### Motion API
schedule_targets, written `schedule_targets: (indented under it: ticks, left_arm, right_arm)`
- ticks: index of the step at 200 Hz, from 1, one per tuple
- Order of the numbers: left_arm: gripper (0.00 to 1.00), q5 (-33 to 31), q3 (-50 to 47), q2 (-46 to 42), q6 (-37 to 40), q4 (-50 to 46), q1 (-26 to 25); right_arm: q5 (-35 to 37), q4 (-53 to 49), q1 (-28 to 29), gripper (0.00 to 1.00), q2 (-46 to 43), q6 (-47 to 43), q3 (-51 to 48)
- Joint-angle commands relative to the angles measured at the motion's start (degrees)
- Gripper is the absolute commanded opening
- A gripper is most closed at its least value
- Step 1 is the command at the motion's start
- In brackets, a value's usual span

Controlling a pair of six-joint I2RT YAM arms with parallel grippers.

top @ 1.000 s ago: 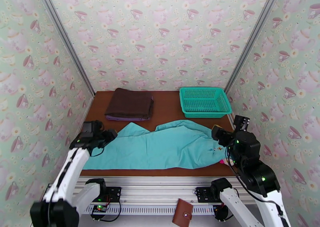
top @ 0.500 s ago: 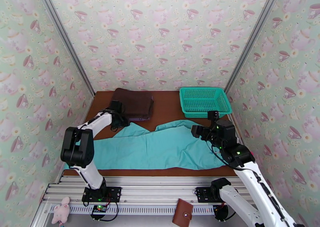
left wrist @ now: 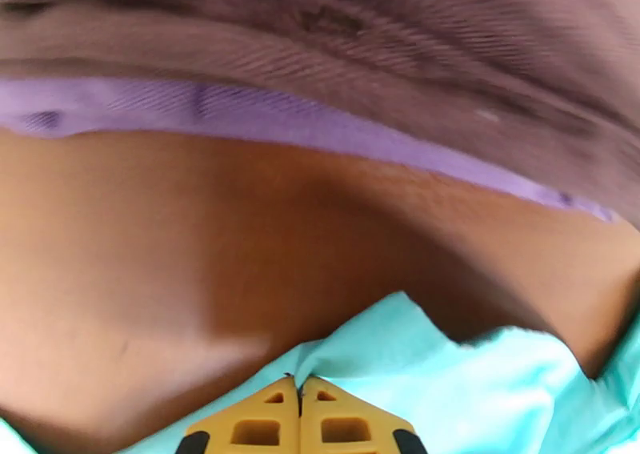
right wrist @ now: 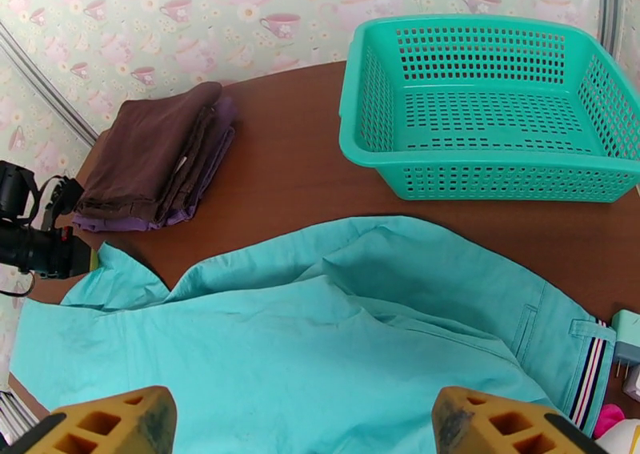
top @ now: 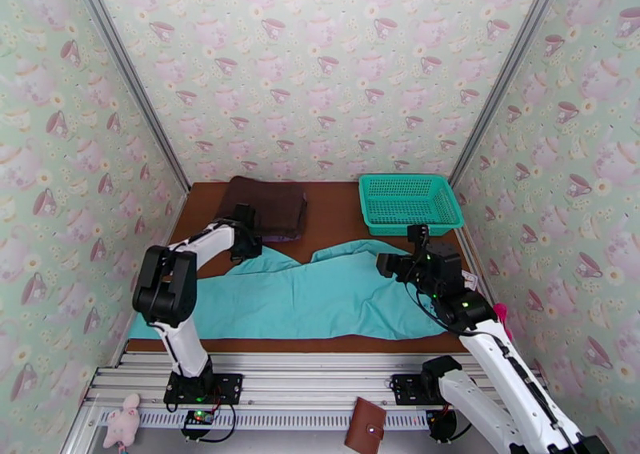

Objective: Fold and stack the trousers

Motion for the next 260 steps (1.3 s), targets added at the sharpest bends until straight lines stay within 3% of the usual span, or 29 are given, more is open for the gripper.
schedule_targets:
  ticks: [1, 18, 58, 82, 117, 138, 159, 167, 179, 199, 219, 231, 244, 260]
  left_arm:
    - [0.0, -3.4, 0.3, -11.0, -1.1, -0.9, -0.6]
    - [0.0, -9.1, 1.4, -17.5, -1.4, -2.3, -2.6]
    - [0.0, -30.2, 5.6, -27.1, 2.9, -2.4, -11.1]
    - [0.0, -36.8, 5.2, -31.2, 5.8, 0.2, -17.5]
    - [0.01, -34.8, 0.1, -31.0, -0.3, -1.3, -31.0]
    - [0.09, -26.6, -4.1, -24.8, -7.0, 0.9, -37.4]
    - [0.45, -14.7, -5.3, -17.1, -7.5, 5.0, -41.1]
    - [0.52, -11.1, -5.6, -15.8, -5.6, 7.3, -42.3]
    - [0.59, -10.6, -7.6, -16.9, -3.4, 11.1, -44.1]
    - [0.65, -11.8, -12.9, -23.9, -3.8, 14.7, -41.8]
    - [0.7, -19.9, -18.4, -31.4, -7.6, 11.2, -35.1]
    - [0.7, -20.4, -20.0, -33.6, -11.1, 6.9, -26.0]
    - [0.7, -16.2, -21.7, -33.4, -11.8, 5.4, -16.0]
    - [0.7, -10.8, -21.5, -29.2, -11.5, 4.6, -7.6]
  right_arm:
    - [1.0, 2.6, 0.5, 0.88, -1.2, -0.4, -1.3]
    - [1.2, 2.7, 0.4, 0.88, -1.4, -0.2, -1.7]
    - [1.6, 2.8, 0.5, 0.88, -2.2, -0.1, -1.9]
    - [2.0, 2.5, 0.5, 0.88, -2.7, -0.2, -2.0]
    - [2.5, 2.3, 0.5, 0.88, -3.3, -0.2, -2.0]
    - [2.6, 2.3, 0.5, 0.88, -3.4, -0.1, -2.0]
    - [2.4, 2.4, 0.5, 0.88, -3.4, 0.1, -2.3]
    - [2.3, 2.5, 0.4, 0.88, -3.3, 0.1, -2.4]
    - [2.3, 2.4, 0.5, 0.88, -3.1, 0.1, -2.3]
    - [2.2, 2.3, 0.4, 0.88, -3.0, 0.1, -2.2]
    - [2.4, 1.9, 0.5, 0.88, -3.1, 0.0, -2.0]
    - [2.3, 1.7, 0.4, 0.89, -3.2, -0.1, -2.0]
    - [2.4, 1.7, 0.5, 0.88, -3.3, 0.0, -2.0]
    - [2.4, 1.7, 0.5, 0.89, -3.2, -0.1, -2.0]
